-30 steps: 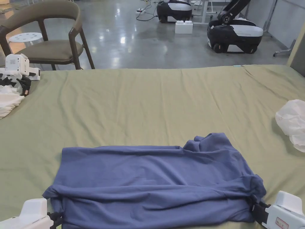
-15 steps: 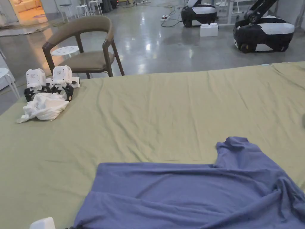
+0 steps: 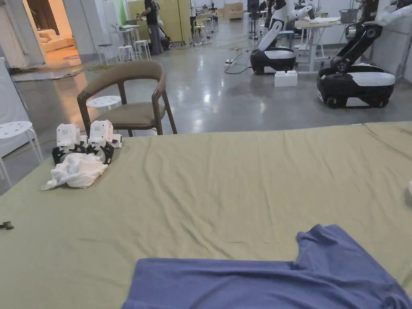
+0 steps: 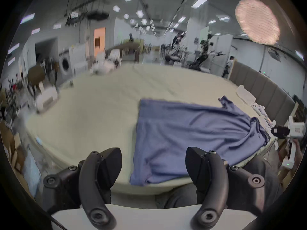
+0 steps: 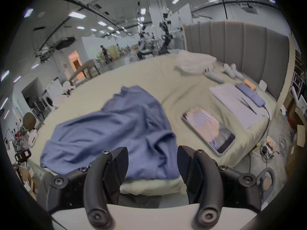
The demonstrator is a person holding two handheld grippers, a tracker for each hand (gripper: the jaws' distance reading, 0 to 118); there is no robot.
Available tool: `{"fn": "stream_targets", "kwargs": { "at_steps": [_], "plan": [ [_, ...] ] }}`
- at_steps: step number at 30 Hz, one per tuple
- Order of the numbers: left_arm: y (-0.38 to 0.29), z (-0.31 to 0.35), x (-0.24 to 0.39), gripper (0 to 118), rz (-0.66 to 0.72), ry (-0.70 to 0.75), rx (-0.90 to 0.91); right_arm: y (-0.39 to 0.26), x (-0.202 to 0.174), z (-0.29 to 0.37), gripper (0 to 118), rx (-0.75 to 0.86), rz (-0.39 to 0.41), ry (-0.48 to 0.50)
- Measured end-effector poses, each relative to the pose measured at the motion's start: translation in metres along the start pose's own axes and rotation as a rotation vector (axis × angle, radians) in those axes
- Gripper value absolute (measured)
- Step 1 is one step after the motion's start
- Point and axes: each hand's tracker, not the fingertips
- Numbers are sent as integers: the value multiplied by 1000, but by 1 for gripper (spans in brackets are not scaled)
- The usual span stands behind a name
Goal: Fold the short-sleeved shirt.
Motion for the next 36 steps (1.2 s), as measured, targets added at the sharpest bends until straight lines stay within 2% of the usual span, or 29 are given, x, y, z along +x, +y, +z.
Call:
{"fn": "stream_targets", "kwargs": {
  "at_steps": [3, 7, 8, 10, 12, 13, 14, 15, 16, 19, 27, 32, 33, 34, 35, 36],
  "plan": [
    [23, 45, 29, 82, -73, 33, 178, 9, -27, 34, 64, 164, 50, 23],
    [39, 89, 56, 78, -120, 10, 342, 20, -58, 65, 64, 244, 102, 164],
    [43, 98, 60, 70, -124, -7, 365, 20, -62, 68, 61, 263, 119, 186],
    [50, 109, 66, 54, -123, -59, 380, 22, -75, 78, 48, 278, 152, 222],
    [57, 114, 73, 44, -129, -52, 369, 24, -87, 85, 22, 280, 155, 228],
    [59, 115, 75, 34, -130, -59, 350, 25, -92, 87, 13, 280, 156, 229],
    [61, 116, 75, 16, -122, -72, 347, 25, -95, 88, 8, 279, 162, 241],
    [62, 117, 75, 5, -105, -97, 351, 25, -99, 89, 5, 277, 170, 252],
    [62, 118, 74, 2, -89, -113, 354, 23, -101, 88, 2, 284, 177, 257],
    [60, 118, 74, 0, -74, -107, 356, 21, -106, 83, 2, 276, 209, 244],
    [57, 98, 72, 0, -64, -103, 291, 21, -107, 65, 0, 238, 192, 240],
    [74, 40, 47, 0, 12, -75, 245, 21, -105, 52, 0, 208, 200, 234],
    [81, 20, 38, 4, 52, -78, 206, 20, -104, 49, 0, 197, 204, 230],
    [87, -2, 29, 15, 83, -81, 169, 19, -102, 47, 0, 186, 206, 229],
    [92, -25, 21, 22, 105, -96, 128, 16, -99, 43, 0, 172, 205, 226],
    [95, -49, 13, 25, 115, -114, 106, 13, -96, 39, 0, 152, 200, 219]
  ]
}}
